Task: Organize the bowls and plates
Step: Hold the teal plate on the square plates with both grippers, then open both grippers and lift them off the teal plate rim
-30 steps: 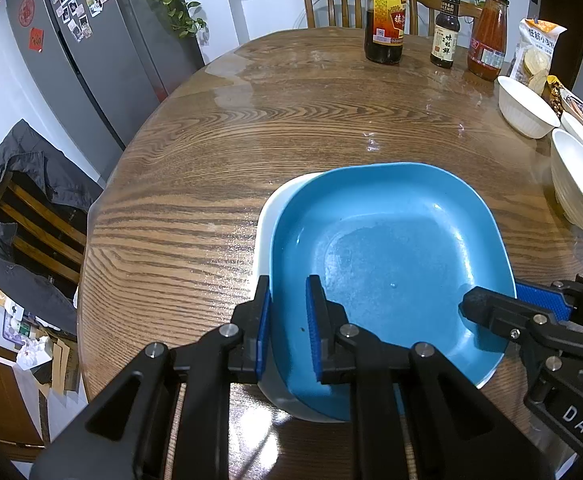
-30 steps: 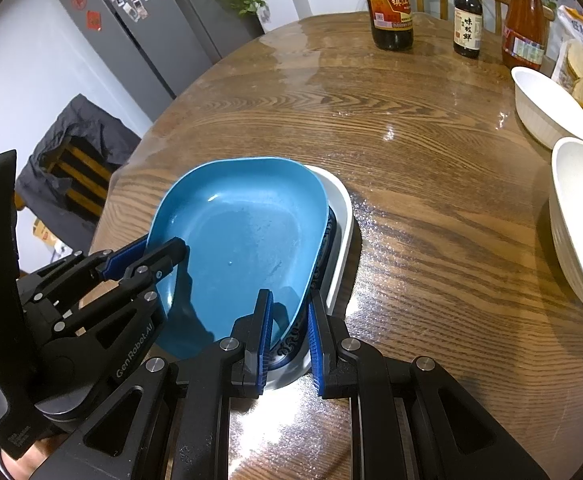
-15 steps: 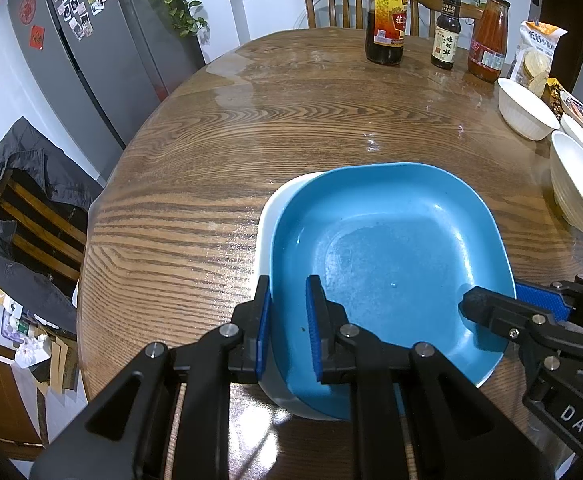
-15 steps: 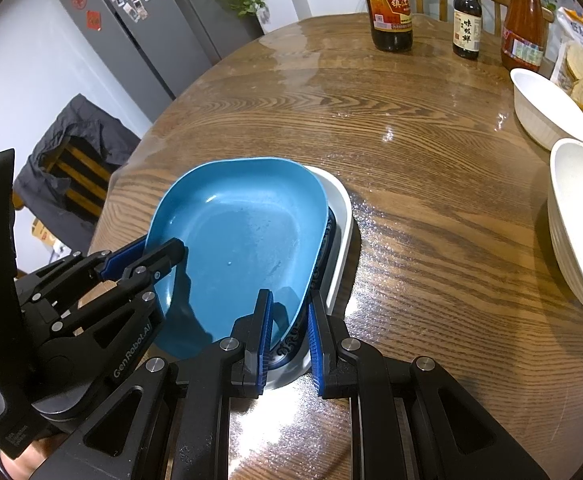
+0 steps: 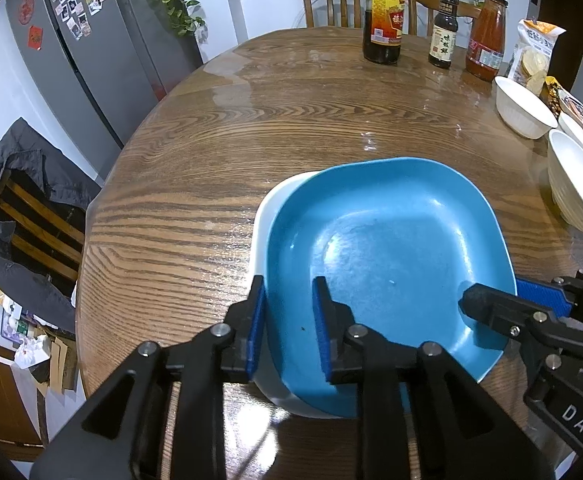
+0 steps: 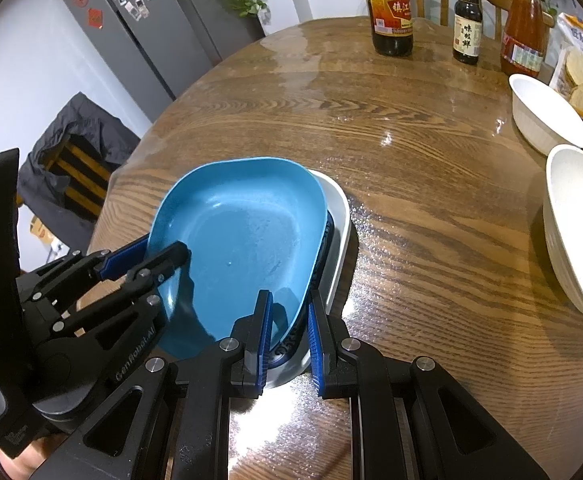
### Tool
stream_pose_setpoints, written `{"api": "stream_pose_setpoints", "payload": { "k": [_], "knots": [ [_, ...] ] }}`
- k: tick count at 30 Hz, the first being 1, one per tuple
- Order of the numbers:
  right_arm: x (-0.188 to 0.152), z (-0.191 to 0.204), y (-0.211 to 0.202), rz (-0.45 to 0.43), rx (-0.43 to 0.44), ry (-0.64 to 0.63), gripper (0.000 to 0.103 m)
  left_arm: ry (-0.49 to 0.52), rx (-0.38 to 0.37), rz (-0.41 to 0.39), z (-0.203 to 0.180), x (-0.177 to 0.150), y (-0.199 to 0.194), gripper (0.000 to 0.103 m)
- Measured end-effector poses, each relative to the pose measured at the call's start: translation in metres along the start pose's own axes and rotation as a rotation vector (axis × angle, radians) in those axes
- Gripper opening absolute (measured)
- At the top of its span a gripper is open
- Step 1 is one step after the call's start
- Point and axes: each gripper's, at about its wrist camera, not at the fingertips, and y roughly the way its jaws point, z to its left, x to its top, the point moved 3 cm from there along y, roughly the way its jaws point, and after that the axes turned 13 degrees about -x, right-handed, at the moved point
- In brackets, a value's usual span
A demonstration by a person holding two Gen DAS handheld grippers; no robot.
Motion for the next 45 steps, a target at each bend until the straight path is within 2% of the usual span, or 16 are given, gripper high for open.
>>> {"api": "stream_pose_setpoints", "payload": {
  "k": [9,11,13,21,23,24,26,28,30,35,37,45],
  "knots": [
    [0.000,0.000,-0.001,-0.004,0.002,0.001,0.017,0.003,-0.003,-0.003,-0.002,0.000,-0.002,0.034],
    [-0.001,0.001,-0.002,-0.006,0.003,0.002,0.017,0.002,-0.006,-0.008,-0.002,0.000,-0.003,0.038],
    [-0.001,0.001,-0.003,-0.009,0.003,0.002,0.017,0.002,0.008,-0.019,-0.002,0.001,-0.006,0.050],
    [-0.001,-0.002,-0.007,-0.029,0.000,0.010,0.017,-0.022,0.015,-0.035,0.003,0.002,-0.012,0.052],
    [-0.001,-0.003,-0.009,-0.035,-0.003,0.013,0.018,-0.027,0.017,-0.038,0.004,0.002,-0.014,0.059],
    [0.000,-0.004,-0.010,-0.038,-0.002,0.016,0.018,-0.029,0.018,-0.043,0.004,0.002,-0.015,0.066],
    [-0.001,-0.006,-0.012,-0.045,-0.001,0.022,0.024,-0.030,0.023,-0.054,0.004,0.003,-0.017,0.067],
    [-0.002,-0.007,-0.014,-0.056,0.000,0.028,0.038,-0.033,0.024,-0.058,0.004,0.003,-0.019,0.067],
    [-0.002,-0.008,-0.017,-0.071,0.005,0.031,0.042,-0.038,0.023,-0.062,0.004,0.004,-0.021,0.067],
    [-0.001,-0.010,-0.023,-0.095,0.011,0.036,0.043,-0.042,0.032,-0.077,0.003,0.004,-0.025,0.070],
    [-0.001,-0.011,-0.025,-0.101,0.017,0.040,0.044,-0.045,0.042,-0.087,0.003,0.004,-0.027,0.079],
    [0.000,-0.011,-0.032,-0.135,0.040,0.036,0.044,-0.055,0.099,-0.128,0.005,0.004,-0.041,0.081]
  ]
}}
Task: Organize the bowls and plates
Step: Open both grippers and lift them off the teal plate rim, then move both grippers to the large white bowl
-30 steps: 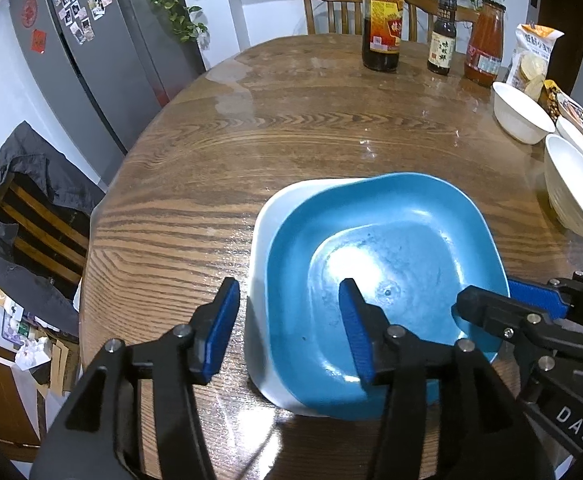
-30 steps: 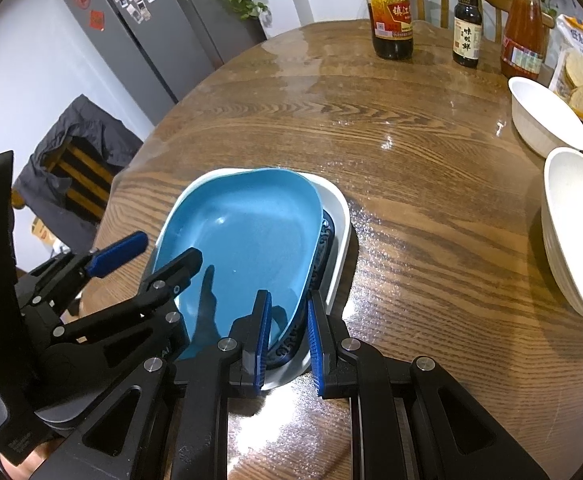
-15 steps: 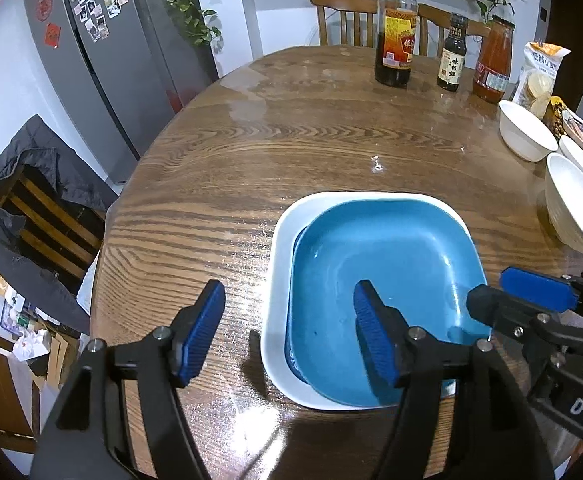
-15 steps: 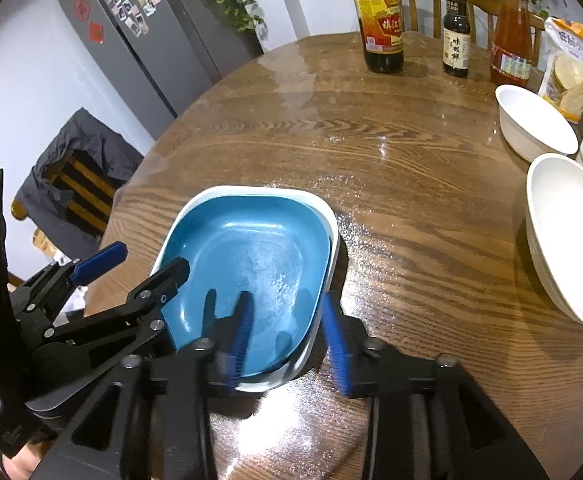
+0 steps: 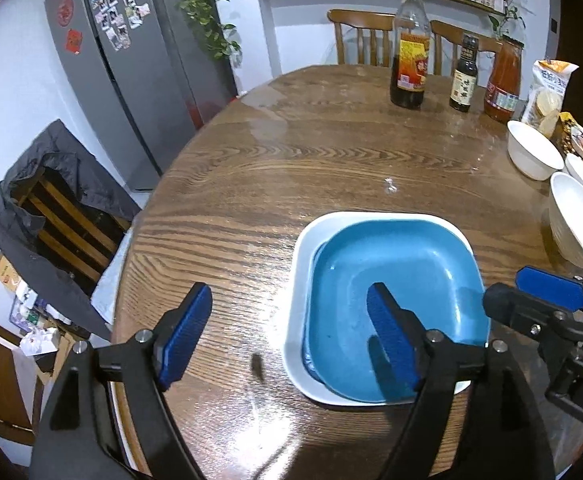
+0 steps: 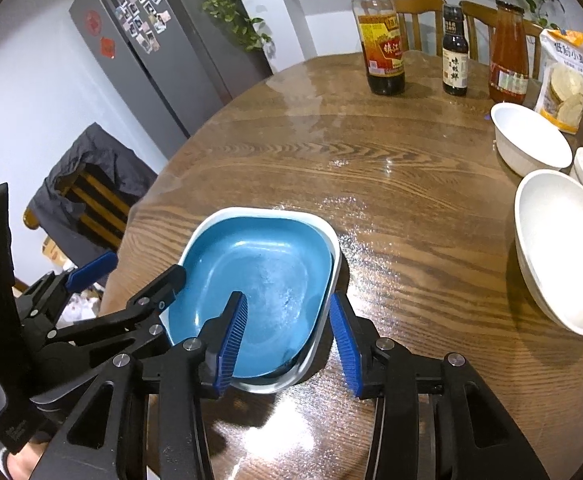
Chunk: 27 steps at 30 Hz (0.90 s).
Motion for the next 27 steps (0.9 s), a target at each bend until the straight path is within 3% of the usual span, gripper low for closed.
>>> {"api": "stream_pose_setpoints", "payload": {
  "k": [2,4,27],
  "knots": [
    [-0.001,0.000,-0.001,-0.004,0.003,-0.003,0.046,-0.004,0.020,-0.008,0.001,0.000,-0.003,0.090],
    [-0.003,-0.001,-0.003,-0.008,0.001,-0.007,0.058,-0.015,0.038,-0.018,0.003,0.000,-0.005,0.100],
    [-0.009,-0.042,-0.024,-0.041,0.016,-0.044,0.061,-0.061,0.103,-0.023,-0.032,0.001,-0.017,0.102]
  ]
}}
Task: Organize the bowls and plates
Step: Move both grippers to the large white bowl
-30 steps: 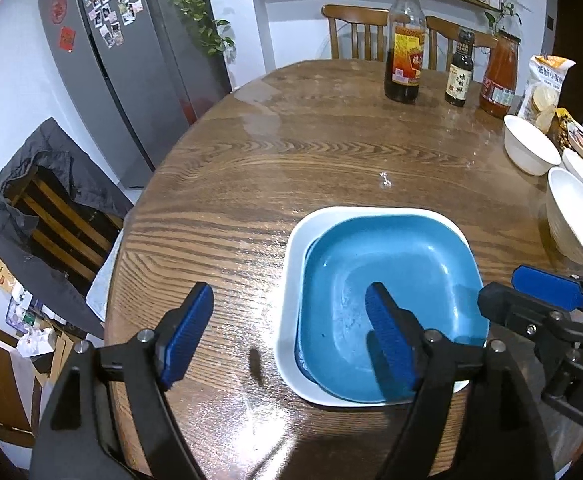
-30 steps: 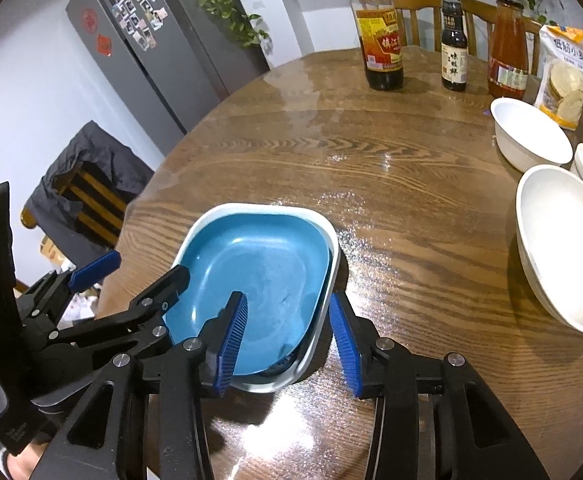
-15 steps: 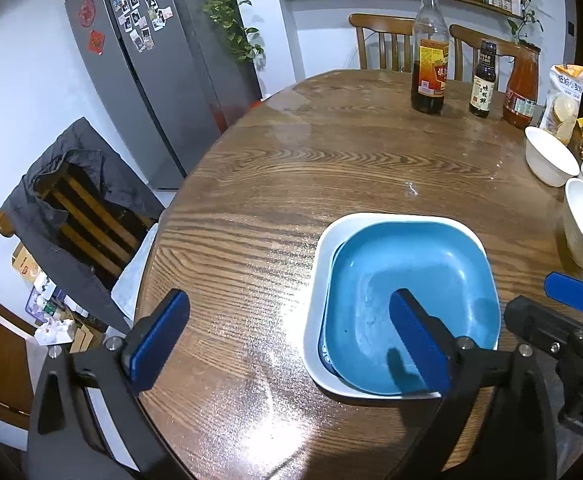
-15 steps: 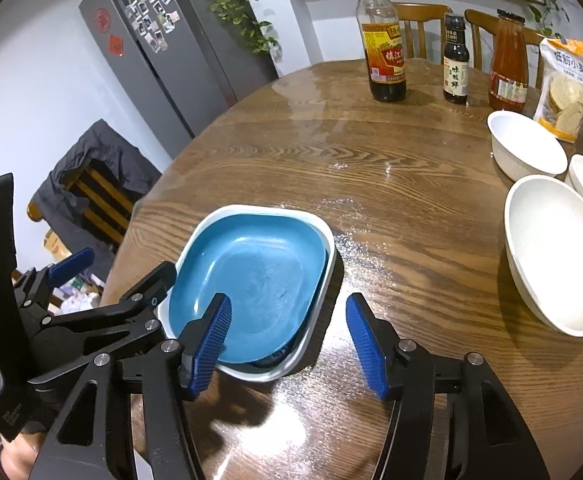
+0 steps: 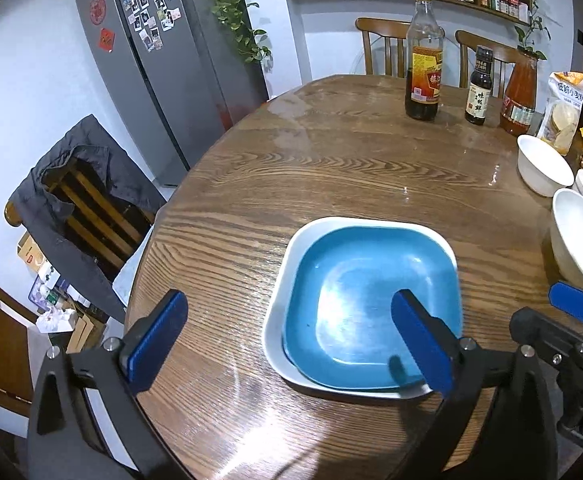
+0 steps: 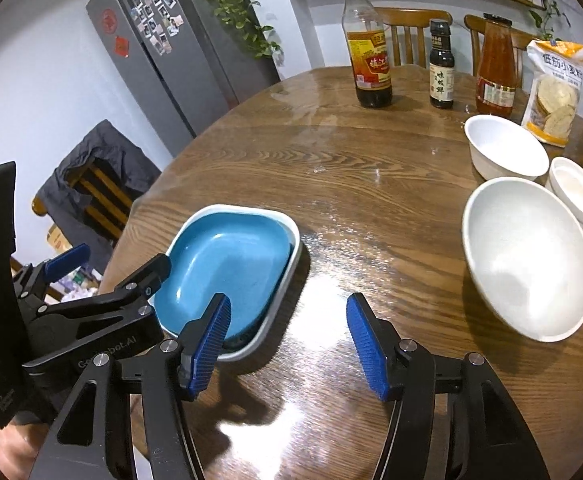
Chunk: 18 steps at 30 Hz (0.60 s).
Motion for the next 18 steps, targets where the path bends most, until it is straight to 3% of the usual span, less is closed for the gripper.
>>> {"api": "stream_pose_setpoints", "payload": {
  "k": [10,18],
  "knots": [
    [0.001,-0.025,-0.014,-0.021,-0.003,-0.002,0.061,-0.003,0.004,-0.019,-0.022,0.003,-0.009,0.102],
    [0.000,-0.061,-0.019,-0.027,-0.043,0.056,0.061,0.004,-0.068,0.001,-0.047,0.010,-0.001,0.102]
  ]
}}
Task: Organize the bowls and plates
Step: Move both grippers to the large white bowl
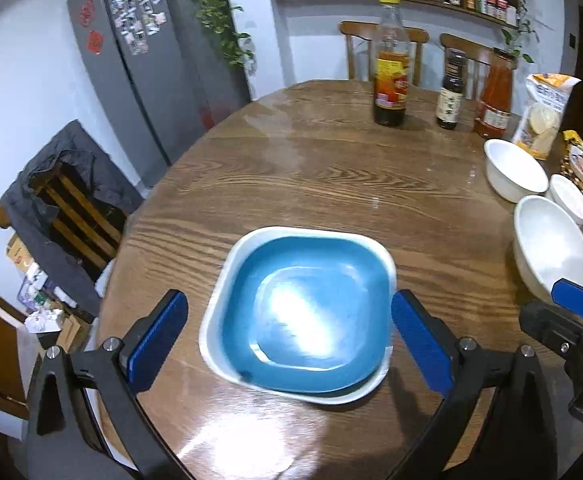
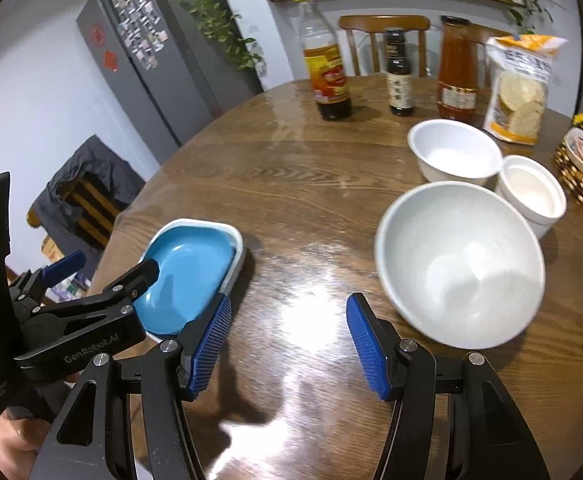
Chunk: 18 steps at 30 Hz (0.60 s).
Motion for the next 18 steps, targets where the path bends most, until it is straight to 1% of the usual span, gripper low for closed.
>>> {"api": "stream_pose_setpoints", "payload": {
  "k": [5,8,10,12,15,18],
  "knots": [
    [-0.003,-0.041,-0.009,-0.027,-0.057,0.086,0.061,0.050,-0.089,0.019,-0.036,0.007,0.012,0.102],
    [-0.007,-0.076,-0.016,-0.047,-0.115,0.171,0.061,0.074,-0.160,0.047,-0.062,0.011,0.022,0.102],
    [-0.010,-0.097,-0.017,-0.044,-0.145,0.221,0.061,0.084,-0.207,0.069,-0.082,0.014,0.030,0.102],
    [-0.013,-0.117,-0.015,-0.027,-0.173,0.265,0.061,0.091,-0.239,0.081,-0.097,0.018,0.035,0.102],
    [-0.016,-0.145,-0.004,0.023,-0.199,0.328,0.061,0.099,-0.270,0.096,-0.117,0.023,0.047,0.102],
    [-0.018,-0.159,0.008,0.060,-0.183,0.367,0.061,0.106,-0.286,0.120,-0.134,0.027,0.062,0.101]
  ]
}}
